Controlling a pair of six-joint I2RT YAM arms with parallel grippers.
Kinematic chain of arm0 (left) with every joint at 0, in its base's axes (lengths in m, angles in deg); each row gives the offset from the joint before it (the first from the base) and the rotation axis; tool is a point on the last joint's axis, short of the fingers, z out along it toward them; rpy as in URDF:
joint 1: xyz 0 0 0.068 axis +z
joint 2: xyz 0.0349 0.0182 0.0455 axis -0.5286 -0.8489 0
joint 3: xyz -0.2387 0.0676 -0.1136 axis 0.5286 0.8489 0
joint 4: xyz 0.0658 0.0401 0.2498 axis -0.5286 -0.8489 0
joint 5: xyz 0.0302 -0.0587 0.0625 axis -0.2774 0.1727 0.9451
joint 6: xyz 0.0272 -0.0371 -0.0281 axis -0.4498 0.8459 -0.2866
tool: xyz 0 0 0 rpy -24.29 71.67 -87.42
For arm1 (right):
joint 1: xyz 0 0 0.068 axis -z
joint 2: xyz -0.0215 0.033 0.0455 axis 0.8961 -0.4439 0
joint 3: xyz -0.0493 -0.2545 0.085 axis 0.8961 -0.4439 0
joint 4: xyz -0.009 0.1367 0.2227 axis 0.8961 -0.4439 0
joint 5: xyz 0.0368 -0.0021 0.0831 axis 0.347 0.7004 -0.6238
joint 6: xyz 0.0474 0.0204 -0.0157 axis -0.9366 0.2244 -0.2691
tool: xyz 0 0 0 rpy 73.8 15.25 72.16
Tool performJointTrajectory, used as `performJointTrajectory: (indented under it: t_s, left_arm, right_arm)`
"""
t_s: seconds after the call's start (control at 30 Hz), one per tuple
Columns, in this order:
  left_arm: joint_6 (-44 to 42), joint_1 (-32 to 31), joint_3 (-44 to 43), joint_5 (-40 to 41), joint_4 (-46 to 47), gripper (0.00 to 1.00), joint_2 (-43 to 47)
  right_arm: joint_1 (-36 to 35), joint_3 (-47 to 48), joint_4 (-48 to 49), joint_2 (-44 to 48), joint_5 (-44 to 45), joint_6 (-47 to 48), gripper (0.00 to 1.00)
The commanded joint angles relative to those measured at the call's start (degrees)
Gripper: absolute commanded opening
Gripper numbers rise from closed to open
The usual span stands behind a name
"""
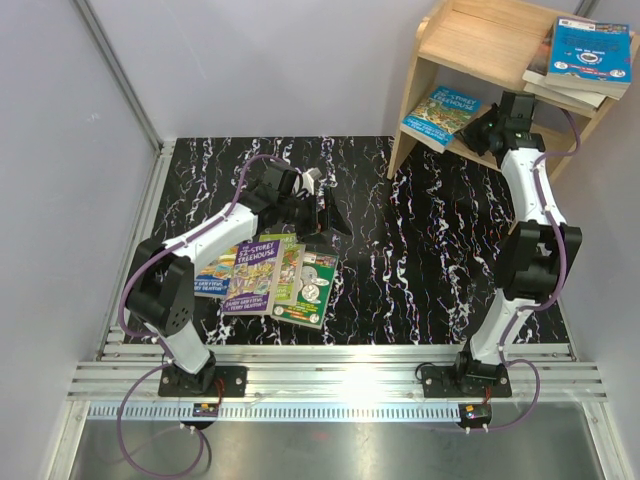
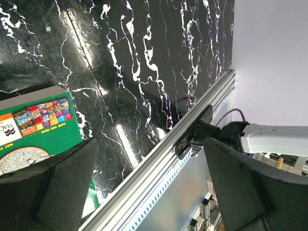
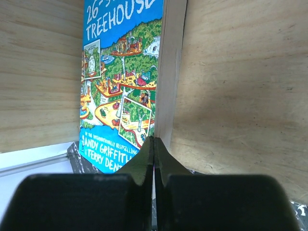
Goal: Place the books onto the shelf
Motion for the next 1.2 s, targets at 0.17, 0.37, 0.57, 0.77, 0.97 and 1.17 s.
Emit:
performJointTrajectory:
  t_s: [0.17, 0.37, 0.57, 0.77, 0.97, 1.17]
  left_arm:
    - [0.02, 0.34, 0.62, -1.66, 2.25, 0.94, 0.38]
    - [-0.59, 0.34, 0.7, -1.04, 1.46, 0.94, 0.9]
    - [-3.83, 0.86, -0.35, 1.94, -2.4, 0.97, 1.78]
    - [-10.43, 1.22, -3.34, 29.15, -20.05, 0.99, 3.8]
    - [-14.65, 1.3, -2.11, 51.33, -32.19, 0.99, 1.34]
    - [-14.57, 1.3, -0.26, 62.05, -34.92, 0.99, 1.52]
  right_arm:
    - [-3.56, 4.97, -8.13, -3.53, 2.26, 1.67, 0.51]
    - [-3.56, 2.18, -10.86, 1.73, 8.67, 4.39, 0.81]
    - [-3.56, -5.55, -13.24, 12.19, 17.37, 6.33, 0.89]
    - [-5.82, -15.91, -14.29, 22.3, 15.19, 6.32, 0.91]
    - [-14.35, -28.73, -16.15, 31.42, 13.43, 4.58, 0.91]
    - [-15.42, -38.7, -15.7, 38.2, 10.61, 1.93, 0.9]
